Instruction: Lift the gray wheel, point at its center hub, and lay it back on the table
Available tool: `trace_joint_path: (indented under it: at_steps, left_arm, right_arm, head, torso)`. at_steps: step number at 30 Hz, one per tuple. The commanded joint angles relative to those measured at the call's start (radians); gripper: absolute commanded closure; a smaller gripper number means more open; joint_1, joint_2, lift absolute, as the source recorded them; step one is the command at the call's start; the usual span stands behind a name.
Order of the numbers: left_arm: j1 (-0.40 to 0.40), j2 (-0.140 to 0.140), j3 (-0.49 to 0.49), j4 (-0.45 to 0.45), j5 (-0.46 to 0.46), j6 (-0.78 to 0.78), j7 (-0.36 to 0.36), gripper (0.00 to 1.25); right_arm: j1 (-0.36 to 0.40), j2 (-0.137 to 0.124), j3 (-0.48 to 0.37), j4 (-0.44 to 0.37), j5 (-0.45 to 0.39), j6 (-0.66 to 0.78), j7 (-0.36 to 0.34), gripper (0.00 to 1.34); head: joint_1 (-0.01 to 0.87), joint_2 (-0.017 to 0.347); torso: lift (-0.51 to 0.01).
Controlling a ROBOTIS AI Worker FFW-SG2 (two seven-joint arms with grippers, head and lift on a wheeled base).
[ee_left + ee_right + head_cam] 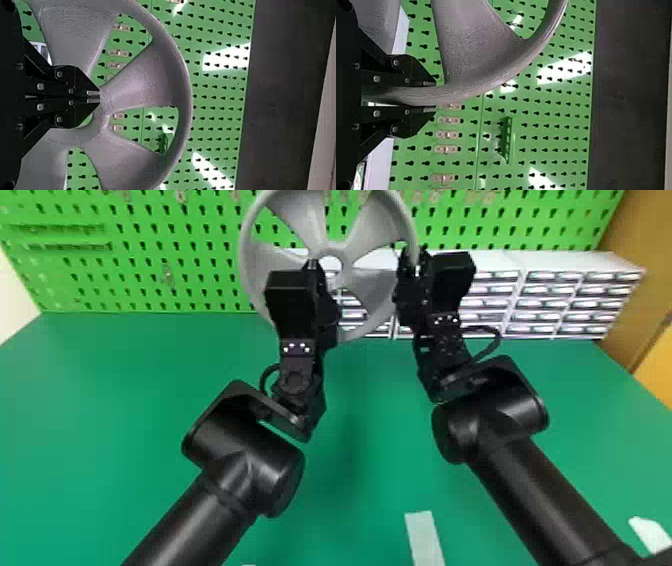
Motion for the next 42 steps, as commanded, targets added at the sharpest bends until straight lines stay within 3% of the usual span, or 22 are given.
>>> trace_joint_path:
  at_steps: [1, 42]
  left_arm:
    - [-0.002, -0.004, 0.01, 0.015, 0.005, -0.007, -0.003, 1.14]
    - [-0.037, -0.016, 0.011, 0.092, 0.015, -0.075, -0.043, 1.14]
  right_arm:
    - [0.002, 0.0, 0.002, -0.011, -0.005, -0.004, 0.0, 1.17]
    - [0.012, -0.005, 0.042, -0.043, -0.012, -0.023, -0.008, 1.17]
  head:
    - [0.692, 0.048]
    - [0.692, 0.048]
  torso:
    - [-0.096]
    - [-0.096]
